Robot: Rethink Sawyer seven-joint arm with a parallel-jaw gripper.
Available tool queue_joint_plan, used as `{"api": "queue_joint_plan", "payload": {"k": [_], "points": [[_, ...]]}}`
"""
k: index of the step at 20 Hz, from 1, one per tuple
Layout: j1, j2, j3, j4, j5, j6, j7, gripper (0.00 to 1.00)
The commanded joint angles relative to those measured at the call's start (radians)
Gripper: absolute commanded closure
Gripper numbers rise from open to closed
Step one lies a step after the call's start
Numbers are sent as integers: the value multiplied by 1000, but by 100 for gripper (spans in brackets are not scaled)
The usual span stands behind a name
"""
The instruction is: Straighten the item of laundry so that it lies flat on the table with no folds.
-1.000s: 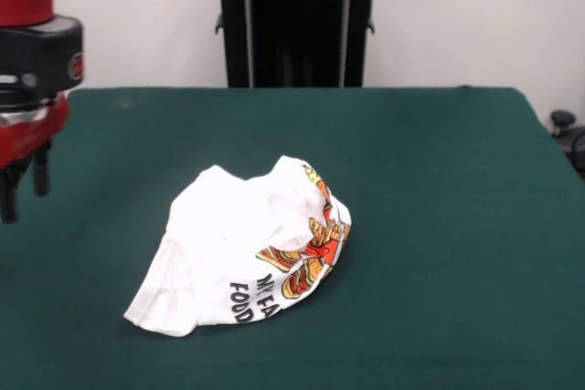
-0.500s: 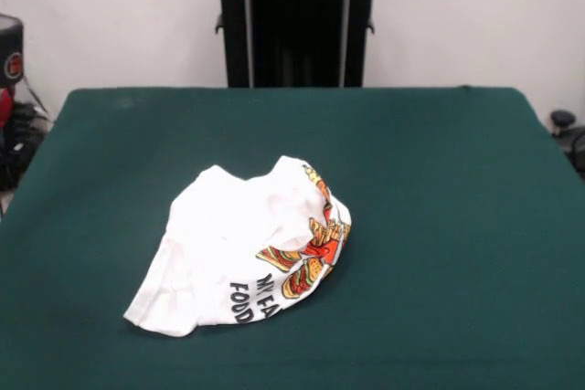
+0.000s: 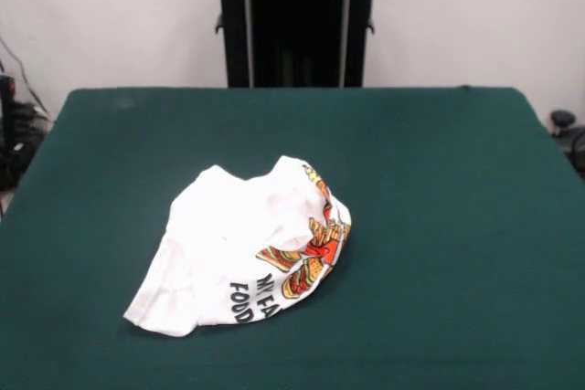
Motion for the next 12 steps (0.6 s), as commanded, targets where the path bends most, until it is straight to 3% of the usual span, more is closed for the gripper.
{"api": "queue_joint_plan", "payload": {"k": [1, 5, 7, 12], "points": [[72, -19, 118, 53, 40, 128, -233, 0], [115, -15, 106, 70, 50, 93, -158, 0], [162, -15, 68, 54, 10, 77, -132, 0], [226, -16, 7, -3, -100, 107, -197, 0]]}}
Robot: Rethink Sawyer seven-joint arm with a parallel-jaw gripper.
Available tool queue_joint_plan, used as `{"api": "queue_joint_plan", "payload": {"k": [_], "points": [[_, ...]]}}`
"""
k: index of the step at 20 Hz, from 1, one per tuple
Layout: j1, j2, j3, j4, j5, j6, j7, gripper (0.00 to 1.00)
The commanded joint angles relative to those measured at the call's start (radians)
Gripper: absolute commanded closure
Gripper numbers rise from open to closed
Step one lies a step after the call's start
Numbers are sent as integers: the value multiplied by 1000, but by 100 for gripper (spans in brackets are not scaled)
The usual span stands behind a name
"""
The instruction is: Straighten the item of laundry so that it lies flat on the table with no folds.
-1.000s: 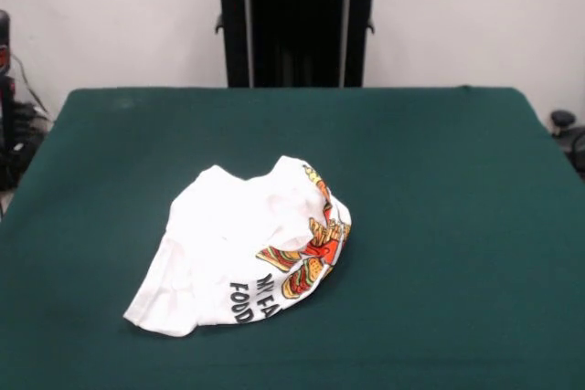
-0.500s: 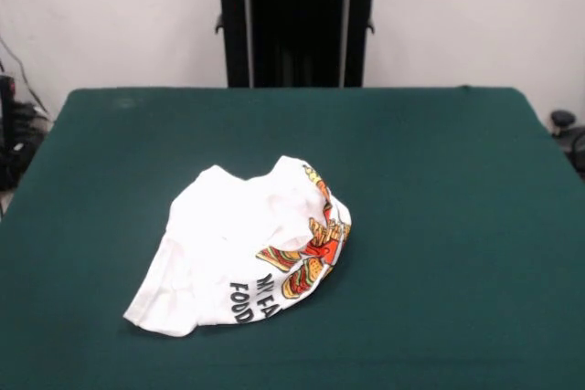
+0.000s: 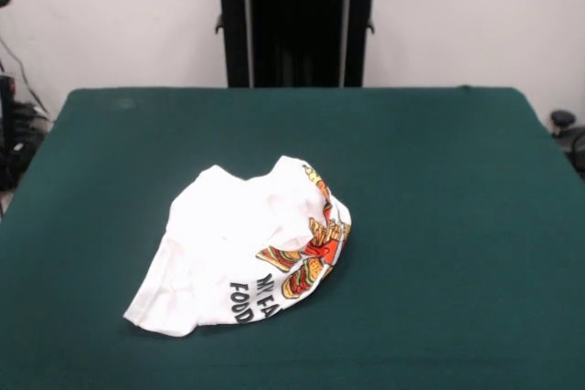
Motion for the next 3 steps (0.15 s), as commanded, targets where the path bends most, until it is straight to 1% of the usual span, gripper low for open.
{"api": "queue_joint_plan", "payload": {"k": [1, 3], "points": [[123, 38, 14, 1, -99, 81, -212, 0], [106, 41, 30, 0, -119, 71, -277, 0]]}}
